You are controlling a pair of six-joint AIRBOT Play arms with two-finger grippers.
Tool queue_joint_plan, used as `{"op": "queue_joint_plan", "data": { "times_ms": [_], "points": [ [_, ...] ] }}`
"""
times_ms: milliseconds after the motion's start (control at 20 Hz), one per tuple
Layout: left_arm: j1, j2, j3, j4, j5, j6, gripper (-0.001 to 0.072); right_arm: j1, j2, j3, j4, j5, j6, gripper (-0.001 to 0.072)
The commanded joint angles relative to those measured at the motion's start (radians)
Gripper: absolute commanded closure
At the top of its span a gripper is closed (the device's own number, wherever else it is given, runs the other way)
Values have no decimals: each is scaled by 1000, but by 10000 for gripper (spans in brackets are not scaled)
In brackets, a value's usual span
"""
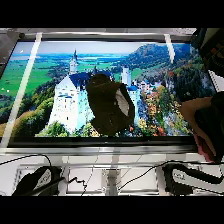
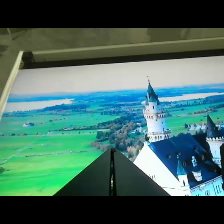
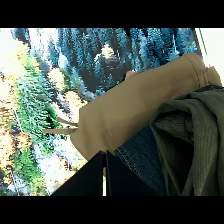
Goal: Fold the clothes and pants, and hang the long-sleeved shirts on hangers.
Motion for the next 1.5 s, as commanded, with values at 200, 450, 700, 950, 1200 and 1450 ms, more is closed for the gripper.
{"op": "queue_joint_plan", "data": {
  "times_ms": [200, 450, 700, 950, 1200, 1450],
  "points": [
    [1, 0, 0, 0, 0, 0, 687, 1, 0, 0, 0, 0, 0, 659],
    [1, 0, 0, 0, 0, 0, 687, 1, 0, 0, 0, 0, 0, 659],
    [1, 0, 0, -7, 0, 0, 687, 1, 0, 0, 0, 0, 0, 659],
    [-1, -1, 0, -55, -7, -1, 677, 1, 0, 0, 0, 0, 0, 659],
    [-1, -55, -14, -72, -206, -53, 469, 1, 0, 0, 4, -13, 1, 660],
    [-1, -134, -163, -266, -280, -45, 462, 1, -1, -3, 294, -108, 8, 659]
  ]
}}
